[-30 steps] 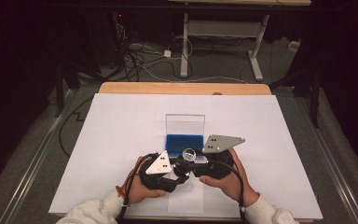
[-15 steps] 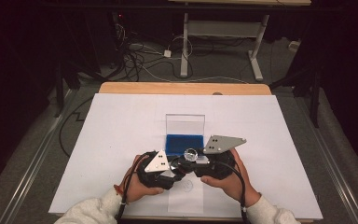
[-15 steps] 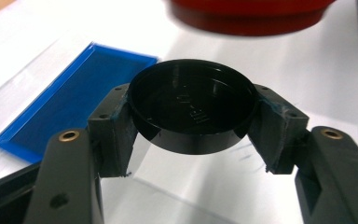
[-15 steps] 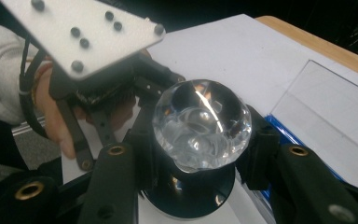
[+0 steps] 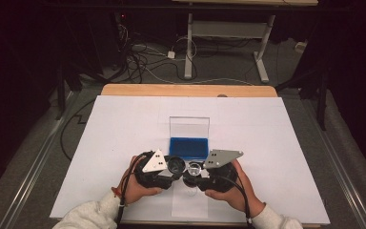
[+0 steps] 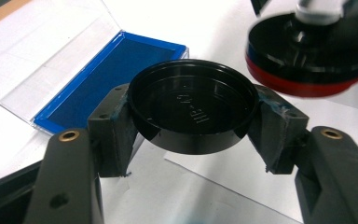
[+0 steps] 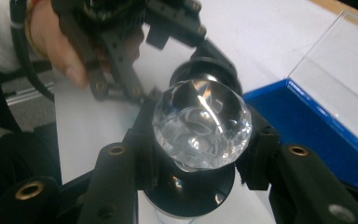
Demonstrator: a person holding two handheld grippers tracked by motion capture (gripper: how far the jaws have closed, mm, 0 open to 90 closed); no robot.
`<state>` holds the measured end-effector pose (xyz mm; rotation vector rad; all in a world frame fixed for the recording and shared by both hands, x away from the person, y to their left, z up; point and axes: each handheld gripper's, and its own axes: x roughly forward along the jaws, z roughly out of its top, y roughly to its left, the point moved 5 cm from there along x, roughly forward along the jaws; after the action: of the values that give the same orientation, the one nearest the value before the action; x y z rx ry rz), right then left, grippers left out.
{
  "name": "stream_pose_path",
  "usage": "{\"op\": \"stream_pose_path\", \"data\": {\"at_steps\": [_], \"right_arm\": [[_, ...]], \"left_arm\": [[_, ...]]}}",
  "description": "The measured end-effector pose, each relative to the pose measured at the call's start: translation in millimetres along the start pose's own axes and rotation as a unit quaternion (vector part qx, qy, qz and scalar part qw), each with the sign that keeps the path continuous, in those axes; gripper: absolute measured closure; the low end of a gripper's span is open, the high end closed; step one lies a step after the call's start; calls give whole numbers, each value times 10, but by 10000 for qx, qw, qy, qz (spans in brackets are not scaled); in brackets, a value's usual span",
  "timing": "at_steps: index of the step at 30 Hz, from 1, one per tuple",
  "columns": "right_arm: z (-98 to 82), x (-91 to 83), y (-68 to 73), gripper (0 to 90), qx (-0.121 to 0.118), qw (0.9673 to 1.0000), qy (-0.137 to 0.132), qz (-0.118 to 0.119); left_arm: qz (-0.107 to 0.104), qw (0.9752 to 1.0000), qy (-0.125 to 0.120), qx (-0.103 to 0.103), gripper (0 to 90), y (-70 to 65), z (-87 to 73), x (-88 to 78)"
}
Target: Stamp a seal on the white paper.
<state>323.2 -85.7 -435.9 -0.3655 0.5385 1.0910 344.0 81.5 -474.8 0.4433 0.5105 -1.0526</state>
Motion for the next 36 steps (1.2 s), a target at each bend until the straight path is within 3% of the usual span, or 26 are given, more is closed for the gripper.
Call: {"op": "stream_pose_path", "data": {"at_steps": [19,36], "right_arm": [[-294,197,45,572,-154,9989,437,62],[-393,312,97,572,-170,9984,541,64]], "left_arm": [[100,9999,-16,-35,368,72,-27,-89],[217,9997,-56,-79,368,134,-60,-212]]}}
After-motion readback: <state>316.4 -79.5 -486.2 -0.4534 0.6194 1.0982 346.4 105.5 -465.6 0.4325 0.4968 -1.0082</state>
